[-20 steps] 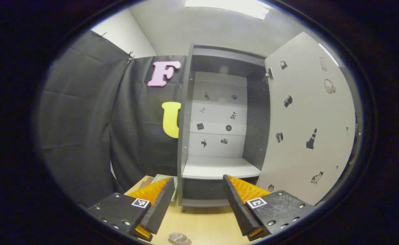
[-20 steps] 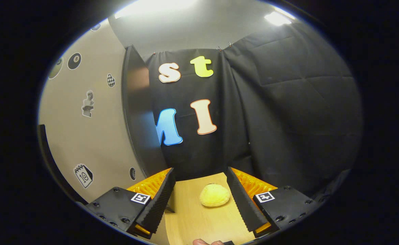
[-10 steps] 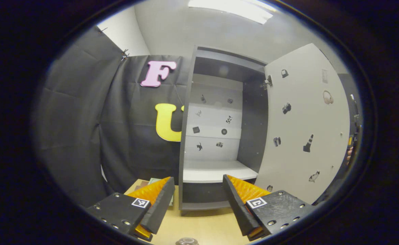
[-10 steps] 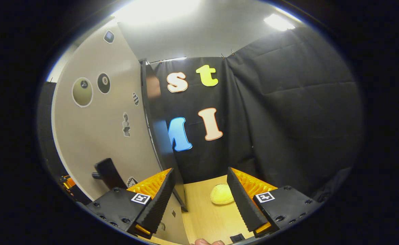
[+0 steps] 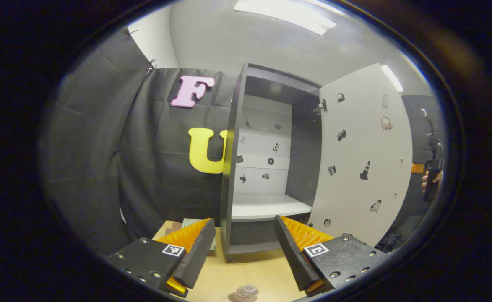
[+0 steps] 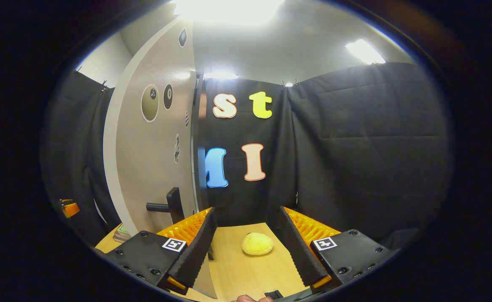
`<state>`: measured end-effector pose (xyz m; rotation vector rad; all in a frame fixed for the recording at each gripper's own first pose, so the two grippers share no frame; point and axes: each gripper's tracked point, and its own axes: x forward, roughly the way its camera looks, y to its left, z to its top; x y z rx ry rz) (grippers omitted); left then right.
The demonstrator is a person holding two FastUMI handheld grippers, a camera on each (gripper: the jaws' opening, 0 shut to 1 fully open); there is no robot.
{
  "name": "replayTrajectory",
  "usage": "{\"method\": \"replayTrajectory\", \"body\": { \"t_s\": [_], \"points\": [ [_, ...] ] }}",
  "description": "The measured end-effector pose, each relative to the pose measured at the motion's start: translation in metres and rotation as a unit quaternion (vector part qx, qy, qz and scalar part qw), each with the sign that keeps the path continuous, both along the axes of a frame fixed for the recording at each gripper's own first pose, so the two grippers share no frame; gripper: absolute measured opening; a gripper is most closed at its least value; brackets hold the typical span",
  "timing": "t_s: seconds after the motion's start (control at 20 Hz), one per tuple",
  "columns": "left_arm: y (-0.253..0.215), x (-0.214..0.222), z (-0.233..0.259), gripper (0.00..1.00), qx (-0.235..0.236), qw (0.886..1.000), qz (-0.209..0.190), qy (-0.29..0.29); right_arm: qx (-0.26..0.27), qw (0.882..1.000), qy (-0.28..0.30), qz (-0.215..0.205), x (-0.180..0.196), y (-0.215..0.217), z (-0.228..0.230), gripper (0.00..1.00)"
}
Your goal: Open the cabinet door with the right hand, grasp the bottle in the cabinet with the left hand and place it on the coaster, then close the cabinet door with the right hand.
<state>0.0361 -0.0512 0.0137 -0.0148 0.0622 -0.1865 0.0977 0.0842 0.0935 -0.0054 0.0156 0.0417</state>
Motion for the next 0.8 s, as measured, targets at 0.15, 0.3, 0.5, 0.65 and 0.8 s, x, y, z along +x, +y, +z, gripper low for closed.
{"method": "replayTrajectory", "body": {
  "t_s": [0.15,0.3,0.5,0.65,0.8],
  "points": [
    [0.020,-0.008,-0.004,0.88,-0.001,1.000,0.006,0.008,0.022,1.000,0.001,0.006,-0.009,0.020,-0.003,0.88],
    [0.039,-0.016,-0.009,0.88,-0.007,1.000,0.011,0.018,0.034,0.999,0.001,0.025,-0.013,0.045,-0.006,0.94],
    [0.060,-0.022,-0.013,0.85,-0.007,0.999,0.022,0.026,0.048,0.997,0.005,0.058,-0.017,0.081,-0.008,0.94],
    [0.068,-0.028,-0.017,0.88,-0.012,0.999,0.018,0.035,0.051,0.994,0.010,0.091,-0.020,0.117,-0.011,0.95],
    [0.081,-0.035,-0.019,0.85,-0.016,0.999,0.022,0.042,0.040,0.992,0.006,0.118,-0.019,0.149,-0.007,0.95]
  ]
}}
